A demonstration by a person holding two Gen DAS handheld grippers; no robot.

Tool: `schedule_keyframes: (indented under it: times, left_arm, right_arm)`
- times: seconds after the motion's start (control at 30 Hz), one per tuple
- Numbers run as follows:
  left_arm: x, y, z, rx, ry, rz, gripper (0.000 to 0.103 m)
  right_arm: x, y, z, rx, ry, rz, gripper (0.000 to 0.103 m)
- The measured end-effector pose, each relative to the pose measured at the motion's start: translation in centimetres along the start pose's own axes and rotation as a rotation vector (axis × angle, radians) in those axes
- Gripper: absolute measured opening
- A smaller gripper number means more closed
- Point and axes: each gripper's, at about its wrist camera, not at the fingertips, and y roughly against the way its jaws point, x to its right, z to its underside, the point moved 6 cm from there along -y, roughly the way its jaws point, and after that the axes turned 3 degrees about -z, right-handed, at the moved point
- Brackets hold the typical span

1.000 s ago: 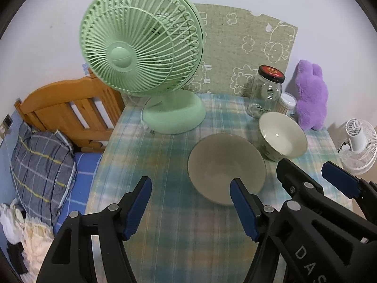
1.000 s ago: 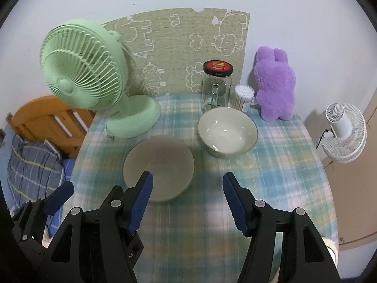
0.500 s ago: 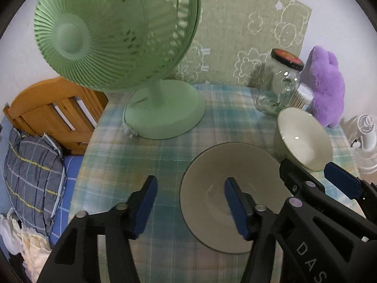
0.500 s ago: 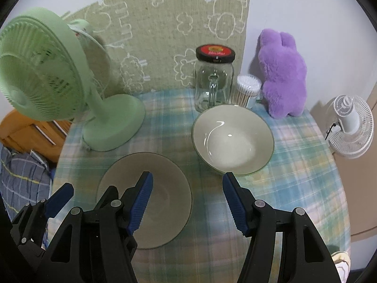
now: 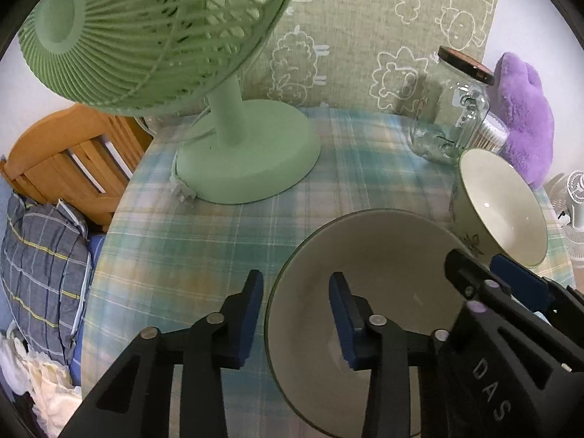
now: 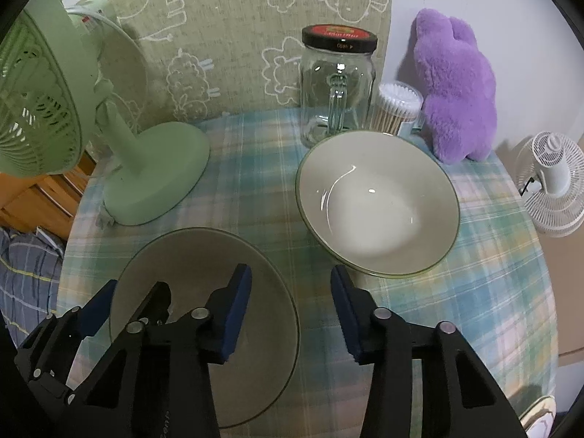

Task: Organize plates and bowls
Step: 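Close both tools on the rim of the second grey-green plate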

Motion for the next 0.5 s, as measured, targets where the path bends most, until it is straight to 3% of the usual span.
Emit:
schedule_keyframes:
  times: [0.07,0.2,0.5]
  left_arm:
    - [-0.14,-0.18,0.08,-0.001,0.009,-0.002,0.025]
    - [-0.27,-0.72,0.26,-0.021,0.022,0.026,0.022]
    - [-0.24,-0.72,0.39,-0.016,0.010,0.028,0.021]
  right_arm:
    - [-0.02,-0.44,0.07,-0.008,-0.001,-0.003,0.034]
    - [-0.29,-0.72,0.09,-0.007,0.002,-0.021,0.024]
    - [-0.46,-0.90,0.26,-0.015,-0.001,-0.029,0.024]
